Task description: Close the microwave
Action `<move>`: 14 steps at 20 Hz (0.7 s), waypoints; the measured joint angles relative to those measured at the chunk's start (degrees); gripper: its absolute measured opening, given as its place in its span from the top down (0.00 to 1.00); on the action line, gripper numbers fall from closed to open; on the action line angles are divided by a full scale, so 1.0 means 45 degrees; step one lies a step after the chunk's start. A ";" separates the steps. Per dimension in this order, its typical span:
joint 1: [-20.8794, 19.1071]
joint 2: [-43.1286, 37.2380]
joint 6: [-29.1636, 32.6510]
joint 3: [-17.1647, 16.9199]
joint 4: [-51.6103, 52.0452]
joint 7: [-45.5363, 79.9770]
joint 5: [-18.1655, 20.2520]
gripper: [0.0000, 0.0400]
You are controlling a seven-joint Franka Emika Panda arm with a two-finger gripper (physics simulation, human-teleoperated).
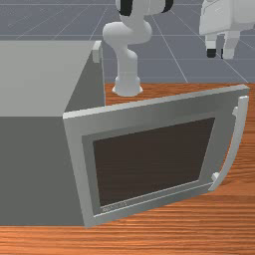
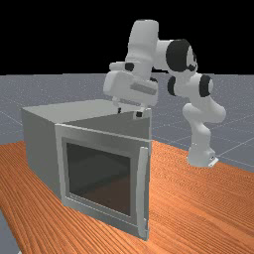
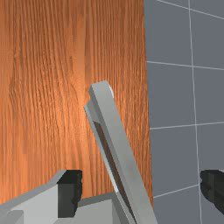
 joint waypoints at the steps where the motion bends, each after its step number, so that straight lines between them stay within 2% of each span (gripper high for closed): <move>1: 0.0015 0.0006 0.0000 0.0006 -0.0003 0.0000 0.0001 0.00; 2: 0.0018 0.0007 -0.0001 0.0008 -0.0004 0.0000 0.0001 0.00; 4: 0.0250 0.0855 -0.0714 -0.0035 0.1536 0.0109 -0.0039 0.00; 14: 0.0303 0.1048 -0.0862 -0.0042 0.1861 0.0127 -0.0046 0.00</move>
